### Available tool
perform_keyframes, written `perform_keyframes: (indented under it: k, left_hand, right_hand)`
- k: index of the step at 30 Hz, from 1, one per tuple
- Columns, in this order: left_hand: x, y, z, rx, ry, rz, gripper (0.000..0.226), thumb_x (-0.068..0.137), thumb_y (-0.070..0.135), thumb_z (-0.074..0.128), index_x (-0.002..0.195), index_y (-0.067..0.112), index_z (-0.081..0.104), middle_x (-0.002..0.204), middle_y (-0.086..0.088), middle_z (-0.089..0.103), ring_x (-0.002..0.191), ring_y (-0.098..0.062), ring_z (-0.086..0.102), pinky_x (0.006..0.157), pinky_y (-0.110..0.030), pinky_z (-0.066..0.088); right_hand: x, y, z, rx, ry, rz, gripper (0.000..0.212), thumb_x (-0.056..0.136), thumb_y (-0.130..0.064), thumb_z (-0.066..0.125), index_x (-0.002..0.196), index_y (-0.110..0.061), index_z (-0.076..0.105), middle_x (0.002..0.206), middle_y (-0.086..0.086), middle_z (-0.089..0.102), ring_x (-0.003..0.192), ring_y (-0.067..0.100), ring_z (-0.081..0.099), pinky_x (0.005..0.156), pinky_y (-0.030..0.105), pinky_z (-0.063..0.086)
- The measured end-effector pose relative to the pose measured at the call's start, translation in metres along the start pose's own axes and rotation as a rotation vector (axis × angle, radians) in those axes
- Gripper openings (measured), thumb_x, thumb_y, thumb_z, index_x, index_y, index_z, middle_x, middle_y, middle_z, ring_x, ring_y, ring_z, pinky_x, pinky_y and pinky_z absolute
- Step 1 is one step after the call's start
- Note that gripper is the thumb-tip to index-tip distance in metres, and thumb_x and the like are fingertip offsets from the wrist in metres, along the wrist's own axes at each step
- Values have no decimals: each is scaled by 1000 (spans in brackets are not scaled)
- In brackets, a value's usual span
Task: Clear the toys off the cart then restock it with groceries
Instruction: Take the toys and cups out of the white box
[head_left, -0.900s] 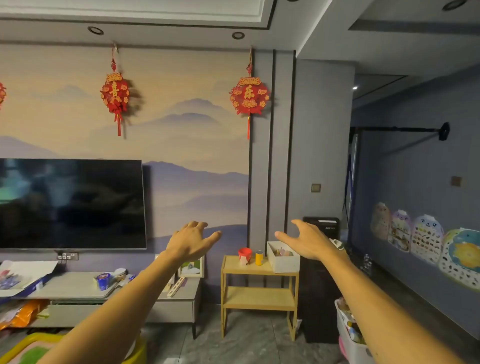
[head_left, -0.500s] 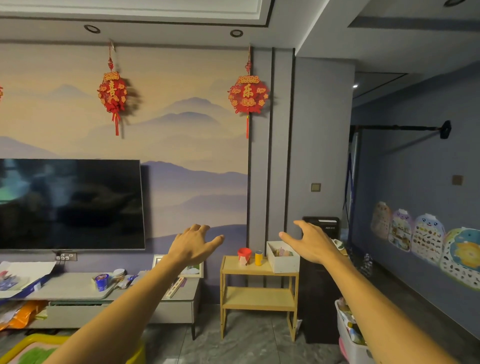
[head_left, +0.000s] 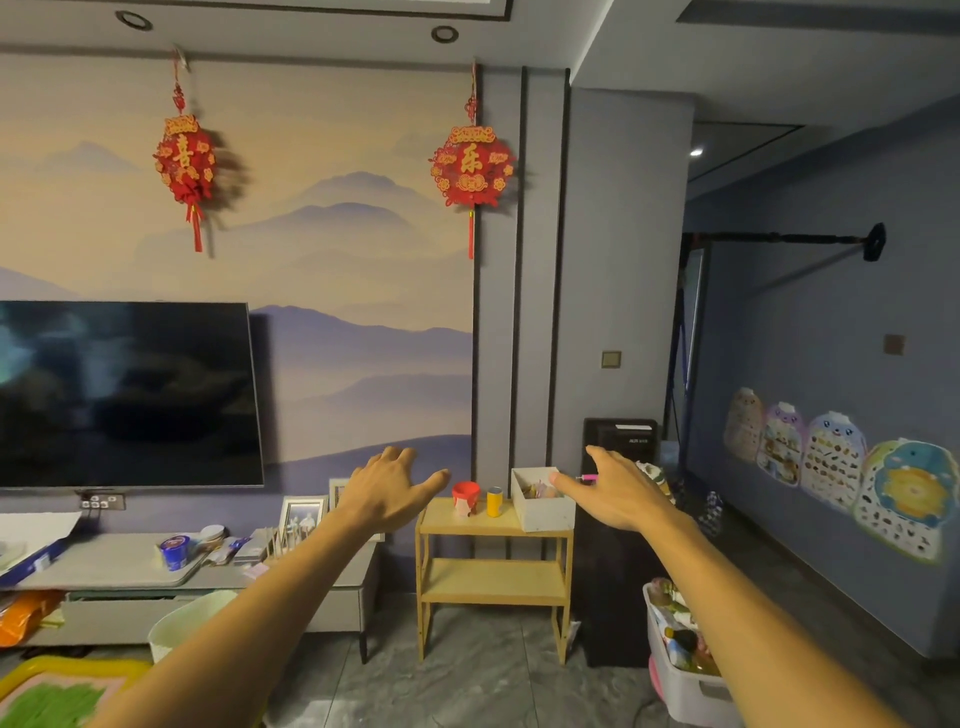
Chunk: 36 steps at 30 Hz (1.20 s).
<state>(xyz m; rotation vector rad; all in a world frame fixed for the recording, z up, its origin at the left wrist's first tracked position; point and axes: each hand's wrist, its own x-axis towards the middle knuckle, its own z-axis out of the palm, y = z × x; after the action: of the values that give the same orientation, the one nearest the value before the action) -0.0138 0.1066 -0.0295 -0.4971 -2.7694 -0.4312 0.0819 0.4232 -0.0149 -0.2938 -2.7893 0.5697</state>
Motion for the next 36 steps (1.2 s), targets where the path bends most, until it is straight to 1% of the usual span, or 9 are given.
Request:
perform_keyframes:
  k: [4,7,12,14,19,22,25,32,36]
  left_hand:
    - [11,16,27,10,-17,-10,148,51,112,-6,159,23,43,168,-6,40,148,-31,46,113,-53,46]
    - [24,20,44,34,-39,4,146,53,112,-4,158,23,43,166,-7,42,144,-30,50,111,-52,48]
    - [69,17,73,32,-43,13,139,59,111,2,158,23,44,166,-6,42,145,-31,49,112,-52,48]
    - [96,12,88,28,-36,4,132,64,109,6,157,24,45,165,-5,43,145,-30,49,111,-51,48]
    - [181,-7,122,-24,-43,-4,142,57,112,0,157,24,46,164,-6,44,145,-30,49,113,-53,48]
    - [232,-14,137,-32,-67,12,124,71,106,13,158,23,45,165,-7,43,145,-31,49,113,-55,48]
    - [282,-20,152,-23,-73,46,105,84,95,25,158,22,45,164,-7,44,143,-31,51,111,-54,49]
    - [382,-22,208,-19,-127,62,99,88,93,31,157,22,44,164,-6,44,142,-30,52,109,-54,51]
    - [446,-17,249,-40,-144,56,100,87,93,32,157,23,45,164,-5,44,142,-31,53,109,-53,52]
  right_hand:
    - [10,20,8,-10,-29,-22,98,92,-80,54,164,-19,28,166,9,38,145,32,46,104,48,50]
    - [24,32,17,-11,-66,-50,93,93,-79,53,161,-19,33,161,9,44,140,31,51,101,46,52]
    - [73,45,38,-32,-75,-75,87,94,-77,54,156,-19,39,153,5,51,132,26,56,93,37,52]
    - [101,46,49,-42,-68,-76,88,93,-79,51,156,-18,39,154,5,51,133,26,55,96,40,53]
    - [184,43,74,-69,-61,-26,97,94,-79,52,165,-19,27,170,8,33,151,32,41,108,49,49]
    - [236,44,86,-45,-42,12,96,95,-77,53,166,-20,24,173,7,28,154,33,36,114,53,44]
    - [282,50,100,-35,-24,28,94,96,-75,52,166,-20,25,172,7,29,154,33,37,114,53,44]
    - [379,81,142,14,-51,79,94,96,-75,54,166,-20,25,173,8,27,154,35,36,114,54,44]
    - [447,113,168,5,-64,89,90,97,-71,54,166,-20,26,171,8,32,151,34,42,110,50,48]
